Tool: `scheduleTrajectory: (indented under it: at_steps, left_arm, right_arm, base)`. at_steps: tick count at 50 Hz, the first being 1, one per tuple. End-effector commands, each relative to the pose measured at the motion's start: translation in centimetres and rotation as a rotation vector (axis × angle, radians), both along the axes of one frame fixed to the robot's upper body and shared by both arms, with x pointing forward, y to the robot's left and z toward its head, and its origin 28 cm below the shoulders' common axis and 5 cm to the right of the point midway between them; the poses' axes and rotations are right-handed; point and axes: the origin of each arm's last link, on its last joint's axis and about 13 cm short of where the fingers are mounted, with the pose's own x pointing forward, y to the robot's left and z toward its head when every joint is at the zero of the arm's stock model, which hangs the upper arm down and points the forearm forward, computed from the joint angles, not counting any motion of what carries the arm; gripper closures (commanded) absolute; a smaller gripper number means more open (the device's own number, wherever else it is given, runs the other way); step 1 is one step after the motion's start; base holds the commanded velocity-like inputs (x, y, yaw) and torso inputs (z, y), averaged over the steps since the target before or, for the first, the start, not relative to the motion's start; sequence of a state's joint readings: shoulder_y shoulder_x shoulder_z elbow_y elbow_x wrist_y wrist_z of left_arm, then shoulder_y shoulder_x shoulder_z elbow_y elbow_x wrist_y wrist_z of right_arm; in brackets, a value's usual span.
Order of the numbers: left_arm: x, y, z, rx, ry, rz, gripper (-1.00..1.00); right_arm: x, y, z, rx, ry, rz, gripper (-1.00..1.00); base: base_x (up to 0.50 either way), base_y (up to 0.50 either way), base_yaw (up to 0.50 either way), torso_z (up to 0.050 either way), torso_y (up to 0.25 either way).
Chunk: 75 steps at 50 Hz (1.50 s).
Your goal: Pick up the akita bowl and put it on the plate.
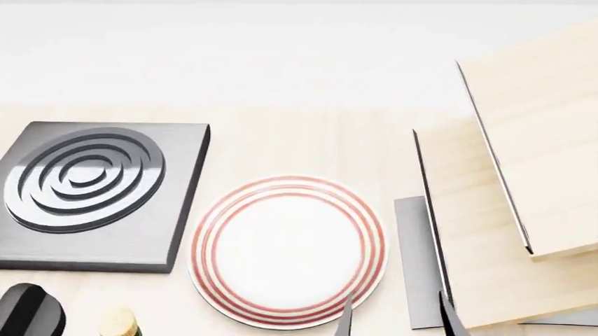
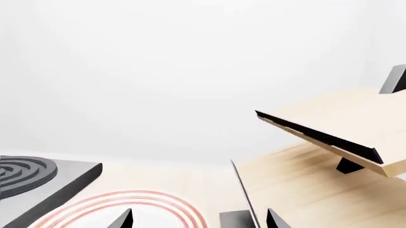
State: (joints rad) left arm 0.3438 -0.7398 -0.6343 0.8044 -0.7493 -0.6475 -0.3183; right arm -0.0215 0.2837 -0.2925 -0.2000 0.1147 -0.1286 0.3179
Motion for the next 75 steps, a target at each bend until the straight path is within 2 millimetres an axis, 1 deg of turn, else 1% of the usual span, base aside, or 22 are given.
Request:
scheduleTrajectory:
  at_steps: [1, 3, 9, 15, 17, 19, 23, 24, 26, 29, 31, 32, 36, 41, 42, 47, 56, 61, 62, 68, 72, 75]
  left_arm:
    - [0.5, 1.1, -0.4, -0.07, 0.111, -0.011, -1.0]
    - [0.6, 1.4, -0.4, -0.064, 0.133, 0.026, -1.0]
    - [0.8, 1.6, -0.3, -0.086, 0.151, 0.017, -1.0]
    - [0.5, 1.9, 0.0, -0.112, 0.196, 0.005, -1.0]
    - [0.3, 2.1, 0.2, -0.145, 0.229, -0.01, -1.0]
    - [0.1, 2.2, 0.3, -0.121, 0.25, 0.005, -1.0]
    - [-0.2, 2.5, 0.7, -0.13, 0.311, -0.011, -1.0]
    - [-0.3, 2.5, 0.8, -0.152, 0.329, -0.028, -1.0]
    - [-0.5, 2.4, 1.0, -0.116, 0.36, -0.019, -1.0]
    - [-0.7, 2.3, 1.4, -0.134, 0.373, -0.028, -1.0]
    - [-0.9, 2.2, 1.7, -0.18, 0.395, -0.057, -1.0]
    - [-1.1, 2.1, 1.7, -0.172, 0.444, -0.067, -1.0]
    - [-1.2, 2.1, 1.8, -0.176, 0.485, -0.085, -1.0]
    - [-1.4, 2.4, 2.5, -0.207, 0.508, -0.103, -1.0]
    - [-1.4, 2.4, 2.7, -0.186, 0.527, -0.091, -1.0]
    - [-1.7, 2.7, 3.7, -0.203, 0.571, -0.092, -1.0]
    - [-2.2, 3.5, 4.8, -0.195, 0.636, -0.087, -1.0]
    - [-2.4, 3.6, 5.3, -0.192, 0.638, -0.086, -1.0]
    - [-2.7, 4.1, 5.9, -0.197, 0.651, -0.083, -1.0]
    - [-3.0, 5.0, 6.2, -0.211, 0.703, -0.058, -1.0]
    - [-3.3, 5.2, 6.8, -0.196, 0.737, -0.05, -1.0]
    - [-3.3, 5.4, 6.8, -0.191, 0.759, -0.035, -1.0]
  right_arm:
    - [0.5, 0.1, -0.8, -0.005, 0.027, 0.0, -1.0]
    - [0.6, 0.2, -1.0, -0.009, 0.033, -0.001, -1.0]
    - [1.0, 0.2, -1.6, -0.013, 0.051, -0.006, -1.0]
    - [1.4, 0.1, -2.0, -0.014, 0.069, -0.013, -1.0]
    - [1.4, 0.1, -2.1, -0.015, 0.075, -0.014, -1.0]
    - [1.5, 0.2, -2.2, -0.016, 0.077, -0.014, -1.0]
    - [1.6, 0.2, -2.4, -0.019, 0.084, -0.012, -1.0]
    - [1.6, 0.2, -2.4, -0.019, 0.085, -0.012, -1.0]
    - [1.6, 0.3, -2.5, -0.021, 0.088, -0.011, -1.0]
    - [1.6, 0.4, -2.5, -0.025, 0.09, -0.009, -1.0]
    - [1.6, 0.3, -2.6, -0.024, 0.092, -0.008, -1.0]
    - [1.7, 0.3, -2.7, -0.026, 0.096, -0.011, -1.0]
    - [1.8, 0.3, -3.0, -0.027, 0.103, -0.011, -1.0]
    - [1.9, 0.5, -3.1, -0.031, 0.11, -0.006, -1.0]
    - [1.9, 0.5, -3.1, -0.032, 0.11, -0.007, -1.0]
    - [2.1, 0.5, -3.4, -0.036, 0.118, -0.008, -1.0]
    - [2.1, 0.6, -3.8, -0.043, 0.13, -0.005, -1.0]
    - [2.2, 0.6, -3.9, -0.047, 0.134, -0.005, -1.0]
    - [2.2, 0.6, -4.0, -0.047, 0.136, -0.004, -1.0]
    - [2.2, 0.7, -4.1, -0.048, 0.141, -0.003, -1.0]
    - [2.3, 0.7, -4.1, -0.051, 0.144, -0.003, -1.0]
    - [2.3, 0.7, -4.2, -0.051, 0.146, -0.002, -1.0]
  base:
    - [0.0, 0.0, 0.0, 0.0, 0.0]
    - [0.0, 0.0, 0.0, 0.0, 0.0]
    - [0.0, 0.0, 0.0, 0.0, 0.0]
    - [0.0, 0.0, 0.0, 0.0, 0.0]
    - [0.0, 0.0, 0.0, 0.0, 0.0]
    - [0.0, 0.0, 0.0, 0.0, 0.0]
    - [0.0, 0.0, 0.0, 0.0, 0.0]
    - [0.0, 0.0, 0.0, 0.0, 0.0]
    - [0.0, 0.0, 0.0, 0.0, 0.0]
    - [0.0, 0.0, 0.0, 0.0, 0.0]
    - [0.0, 0.0, 0.0, 0.0, 0.0]
    - [0.0, 0.0, 0.0, 0.0, 0.0]
    - [0.0, 0.0, 0.0, 0.0, 0.0]
    - [0.0, 0.0, 0.0, 0.0, 0.0]
    - [0.0, 0.0, 0.0, 0.0, 0.0]
    - [0.0, 0.0, 0.0, 0.0, 0.0]
    - [0.0, 0.0, 0.0, 0.0, 0.0]
    - [0.0, 0.0, 0.0, 0.0, 0.0]
    - [0.0, 0.0, 0.0, 0.0, 0.0]
    - [0.0, 0.0, 0.0, 0.0, 0.0]
    - [0.0, 0.0, 0.0, 0.0, 0.0]
    - [0.0, 0.0, 0.0, 0.0, 0.0]
